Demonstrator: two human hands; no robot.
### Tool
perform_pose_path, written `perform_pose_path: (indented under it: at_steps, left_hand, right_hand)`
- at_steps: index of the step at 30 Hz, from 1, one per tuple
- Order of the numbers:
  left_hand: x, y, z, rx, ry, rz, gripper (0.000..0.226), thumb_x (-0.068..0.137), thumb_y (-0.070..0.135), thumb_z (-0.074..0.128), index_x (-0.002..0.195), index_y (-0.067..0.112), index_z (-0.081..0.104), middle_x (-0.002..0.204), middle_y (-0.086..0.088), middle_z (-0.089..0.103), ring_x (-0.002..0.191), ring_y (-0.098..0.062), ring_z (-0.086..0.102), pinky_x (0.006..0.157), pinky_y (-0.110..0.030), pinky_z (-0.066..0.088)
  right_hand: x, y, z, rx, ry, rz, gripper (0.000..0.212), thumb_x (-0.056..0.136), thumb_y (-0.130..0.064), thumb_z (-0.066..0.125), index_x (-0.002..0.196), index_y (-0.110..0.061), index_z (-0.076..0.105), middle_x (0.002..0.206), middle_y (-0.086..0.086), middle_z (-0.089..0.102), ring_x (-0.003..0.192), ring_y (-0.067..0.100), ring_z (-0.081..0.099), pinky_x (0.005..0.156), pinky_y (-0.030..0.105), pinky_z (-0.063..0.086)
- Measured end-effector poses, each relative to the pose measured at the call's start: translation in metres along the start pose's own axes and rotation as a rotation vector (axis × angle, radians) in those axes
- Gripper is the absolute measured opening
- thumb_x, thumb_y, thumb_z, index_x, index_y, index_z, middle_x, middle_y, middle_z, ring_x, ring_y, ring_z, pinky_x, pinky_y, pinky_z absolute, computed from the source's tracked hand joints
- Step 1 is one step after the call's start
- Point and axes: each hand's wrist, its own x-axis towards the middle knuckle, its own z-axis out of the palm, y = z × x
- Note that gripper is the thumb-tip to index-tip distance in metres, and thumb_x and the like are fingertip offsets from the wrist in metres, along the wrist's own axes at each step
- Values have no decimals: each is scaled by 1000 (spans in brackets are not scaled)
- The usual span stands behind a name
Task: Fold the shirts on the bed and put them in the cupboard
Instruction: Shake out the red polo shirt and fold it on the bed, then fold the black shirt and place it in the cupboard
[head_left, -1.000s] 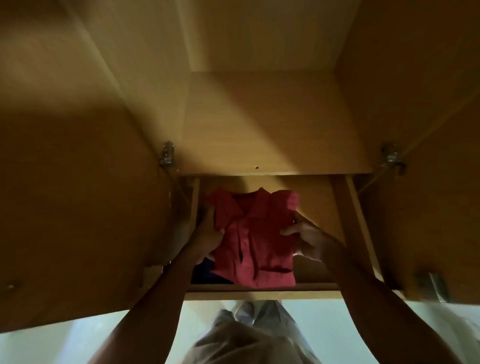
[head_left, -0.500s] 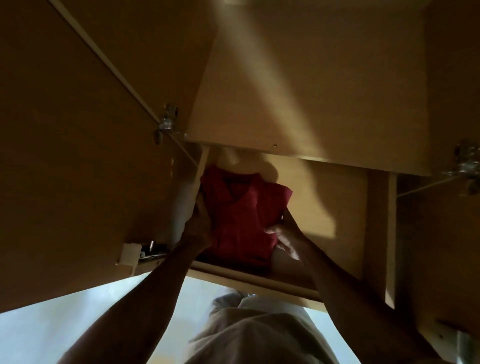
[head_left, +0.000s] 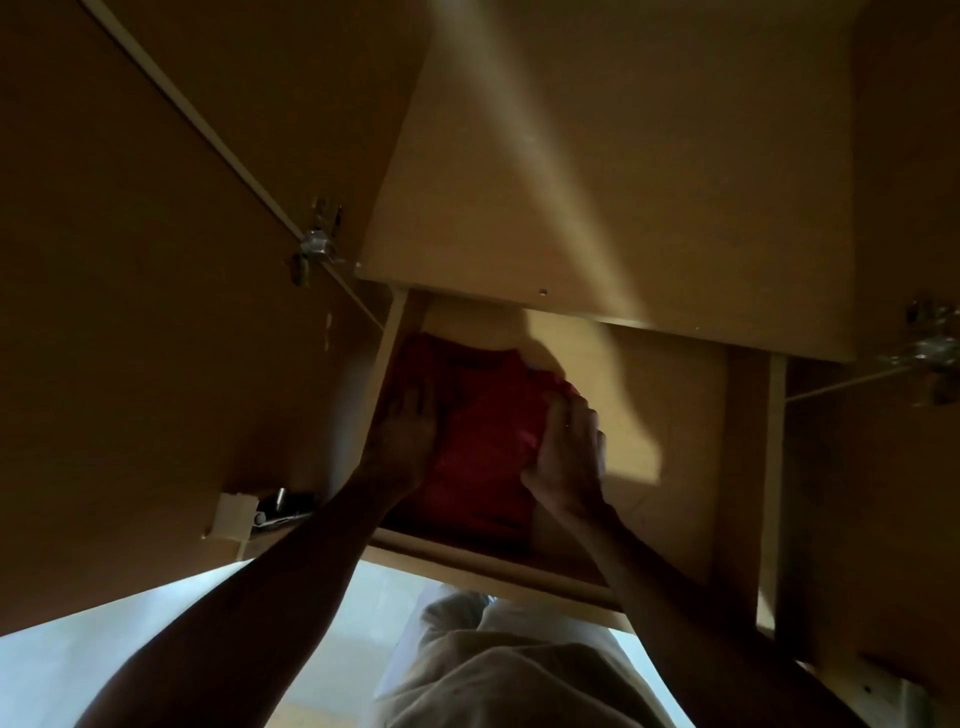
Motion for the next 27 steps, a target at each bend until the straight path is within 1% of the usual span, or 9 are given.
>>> perform_pose_path:
  at_steps: [2,4,7,11,15,18,20,23,27]
  left_hand:
    - [10,-2,2,-123,65,51,96,98,37,59,159,11,-11,167,-20,0,145,-42,32,108,-48,44]
    - [21,-5,0,-284,40,0,106,95,30,66,158,12,-17,167,-20,-7,145,-43,32,104,-47,47]
    - [31,-8,-8,-452,-39,-58,106,96,19,64,157,17,-23,167,-19,5,137,-41,44,97,-38,48]
    - [26,-11,-20,-620,-45,-93,95,98,22,62,161,18,-9,168,-15,6,151,-36,22,119,-41,30]
    - [9,-3,-27,-580,149,-38,81,97,18,60,162,16,12,163,-14,26,145,-36,33,114,-39,32]
    - [-4,5,-33,-507,244,57,74,92,15,62,157,16,29,157,-14,37,142,-35,38,112,-37,34]
    - [-7,10,-37,-524,226,100,61,88,12,62,147,14,45,144,-14,53,133,-35,48,107,-35,37]
    - [-12,16,-37,-557,194,167,47,87,8,62,133,13,55,128,-10,63,120,-31,58,95,-32,43]
    - [-35,27,-35,-571,166,371,54,90,10,60,143,13,52,141,-10,58,131,-29,54,109,-37,42]
  right_hand:
    - [9,-7,0,-62,-151,-121,88,72,-33,81,146,-15,37,153,13,28,138,36,33,103,50,47]
    - [20,-9,4,-97,-338,-113,100,76,-38,82,154,-15,24,161,12,15,148,36,22,110,51,43]
    - [26,-8,8,-99,-442,-89,113,76,-37,85,159,-15,11,166,10,7,151,37,16,113,50,41]
    - [29,-7,6,-39,-455,-96,111,75,-31,86,159,-15,15,164,9,11,148,37,21,113,49,41]
    - [23,-5,-5,107,-321,-47,79,82,-27,80,150,-20,41,153,7,39,139,28,41,110,36,42]
    - [7,-3,-17,255,-130,123,50,84,-22,74,132,-25,61,129,-1,65,111,17,64,85,22,50]
    - [-5,-4,-27,293,-43,201,33,86,-21,70,119,-27,69,115,-4,71,97,15,68,75,22,52]
    - [-31,-4,-36,330,61,276,25,87,-25,71,112,-24,72,112,-6,72,94,17,69,79,28,55]
    - [-87,-10,-34,338,176,459,21,90,-24,68,111,-25,72,112,-9,73,99,13,70,87,28,56]
